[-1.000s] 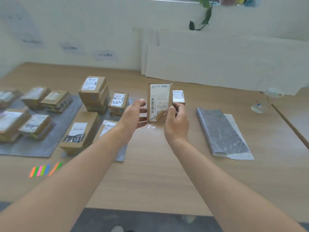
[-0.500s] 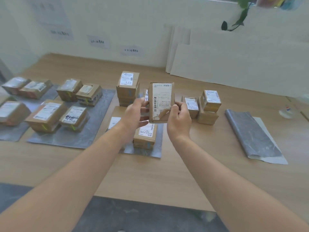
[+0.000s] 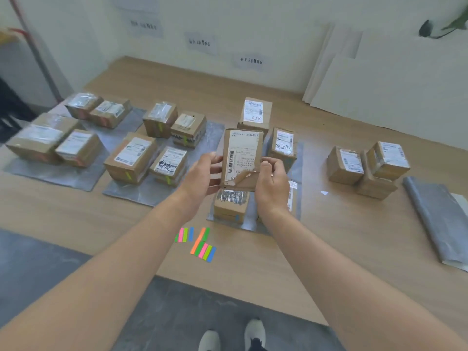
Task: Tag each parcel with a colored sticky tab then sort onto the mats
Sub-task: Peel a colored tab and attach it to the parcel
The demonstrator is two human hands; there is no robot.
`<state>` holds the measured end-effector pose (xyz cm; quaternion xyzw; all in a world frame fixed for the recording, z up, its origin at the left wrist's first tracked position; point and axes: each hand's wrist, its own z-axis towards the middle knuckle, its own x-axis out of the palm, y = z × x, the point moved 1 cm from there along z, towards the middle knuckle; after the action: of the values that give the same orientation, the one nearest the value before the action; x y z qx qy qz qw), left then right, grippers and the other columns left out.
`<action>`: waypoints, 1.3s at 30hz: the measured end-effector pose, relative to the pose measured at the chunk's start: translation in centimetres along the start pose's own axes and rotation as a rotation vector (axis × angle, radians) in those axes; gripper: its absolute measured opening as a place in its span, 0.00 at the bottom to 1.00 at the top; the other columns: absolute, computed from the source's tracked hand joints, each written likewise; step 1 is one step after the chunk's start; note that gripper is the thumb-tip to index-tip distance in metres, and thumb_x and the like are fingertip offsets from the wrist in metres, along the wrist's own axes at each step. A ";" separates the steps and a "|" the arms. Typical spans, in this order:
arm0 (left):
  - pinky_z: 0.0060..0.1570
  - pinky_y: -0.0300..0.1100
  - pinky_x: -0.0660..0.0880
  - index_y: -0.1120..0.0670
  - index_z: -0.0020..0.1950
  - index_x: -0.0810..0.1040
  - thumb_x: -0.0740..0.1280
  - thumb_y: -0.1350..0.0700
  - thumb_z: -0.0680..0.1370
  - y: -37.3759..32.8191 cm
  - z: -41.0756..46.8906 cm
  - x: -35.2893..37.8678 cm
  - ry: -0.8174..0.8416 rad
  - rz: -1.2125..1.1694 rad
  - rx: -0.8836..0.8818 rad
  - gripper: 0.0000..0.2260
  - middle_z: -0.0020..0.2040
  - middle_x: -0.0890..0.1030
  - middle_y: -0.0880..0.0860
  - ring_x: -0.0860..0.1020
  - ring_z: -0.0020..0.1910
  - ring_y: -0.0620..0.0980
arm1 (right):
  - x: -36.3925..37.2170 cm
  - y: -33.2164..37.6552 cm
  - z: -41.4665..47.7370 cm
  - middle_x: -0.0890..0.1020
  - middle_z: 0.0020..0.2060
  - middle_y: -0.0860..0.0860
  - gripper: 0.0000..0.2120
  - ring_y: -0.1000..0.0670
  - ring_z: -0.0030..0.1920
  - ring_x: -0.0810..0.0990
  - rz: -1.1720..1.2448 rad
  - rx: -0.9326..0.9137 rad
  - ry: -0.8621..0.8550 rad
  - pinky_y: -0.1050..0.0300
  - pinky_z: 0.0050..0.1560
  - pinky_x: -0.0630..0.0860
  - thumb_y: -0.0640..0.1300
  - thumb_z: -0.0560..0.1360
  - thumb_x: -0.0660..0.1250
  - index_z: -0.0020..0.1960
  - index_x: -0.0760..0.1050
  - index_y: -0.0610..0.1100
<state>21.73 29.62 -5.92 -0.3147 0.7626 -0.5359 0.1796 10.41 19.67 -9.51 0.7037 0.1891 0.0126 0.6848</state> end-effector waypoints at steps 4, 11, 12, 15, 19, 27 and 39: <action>0.53 0.44 0.76 0.53 0.62 0.79 0.54 0.46 0.84 1.5 2.1 -3.4 -0.110 0.010 -0.055 0.18 0.52 0.83 0.52 0.81 0.46 0.50 | 4.8 -2.3 0.7 0.78 0.63 0.53 0.20 0.55 0.61 0.76 -0.022 0.026 0.098 0.51 0.66 0.73 0.54 0.82 0.55 0.70 0.75 0.51; 0.58 0.49 0.76 0.50 0.54 0.80 0.55 0.47 0.83 3.8 4.6 -9.0 -0.307 0.002 -0.115 0.15 0.45 0.85 0.49 0.81 0.47 0.53 | 12.8 -4.9 1.6 0.80 0.61 0.53 0.26 0.54 0.62 0.76 -0.028 0.043 0.298 0.45 0.68 0.73 0.57 0.77 0.52 0.68 0.78 0.53; 0.58 0.49 0.76 0.49 0.52 0.80 0.55 0.47 0.83 3.8 4.8 -9.6 -0.324 -0.007 -0.115 0.15 0.42 0.85 0.48 0.81 0.46 0.52 | 13.7 -4.9 1.7 0.80 0.60 0.53 0.26 0.54 0.62 0.77 -0.021 0.050 0.324 0.45 0.68 0.73 0.58 0.77 0.52 0.68 0.78 0.54; 0.59 0.50 0.75 0.50 0.51 0.79 0.55 0.47 0.83 3.7 5.2 -11.5 -0.359 -0.015 -0.120 0.14 0.38 0.85 0.45 0.80 0.45 0.53 | 15.7 -4.3 1.9 0.81 0.59 0.53 0.25 0.55 0.61 0.77 -0.019 0.058 0.381 0.45 0.68 0.73 0.58 0.77 0.52 0.67 0.79 0.55; 0.61 0.53 0.76 0.54 0.59 0.79 0.55 0.45 0.83 3.3 6.1 -14.5 -0.357 -0.021 -0.125 0.18 0.53 0.85 0.50 0.82 0.48 0.55 | 18.2 -3.5 1.4 0.81 0.59 0.54 0.26 0.56 0.60 0.78 -0.032 0.046 0.398 0.45 0.68 0.74 0.59 0.77 0.51 0.67 0.79 0.56; 0.47 0.45 0.78 0.54 0.51 0.79 0.56 0.46 0.84 4.5 8.0 -24.0 -0.242 0.014 -0.143 0.17 0.41 0.85 0.48 0.82 0.42 0.49 | 26.1 -4.3 -2.4 0.81 0.44 0.54 0.21 0.50 0.52 0.77 -0.035 0.114 0.344 0.49 0.55 0.74 0.59 0.74 0.52 0.55 0.83 0.62; 0.61 0.53 0.76 0.56 0.54 0.79 0.55 0.47 0.84 7.5 8.0 -37.7 0.009 0.131 -0.295 0.17 0.47 0.84 0.52 0.81 0.49 0.53 | 35.4 -5.3 -13.4 0.86 0.47 0.58 0.19 0.50 0.45 0.83 0.018 0.316 0.126 0.57 0.34 0.79 0.48 0.81 0.54 0.51 0.84 0.57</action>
<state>52.28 51.04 -18.12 -0.2850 0.8527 -0.4065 0.1626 38.29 42.52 -22.32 0.8020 0.2247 0.0330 0.5525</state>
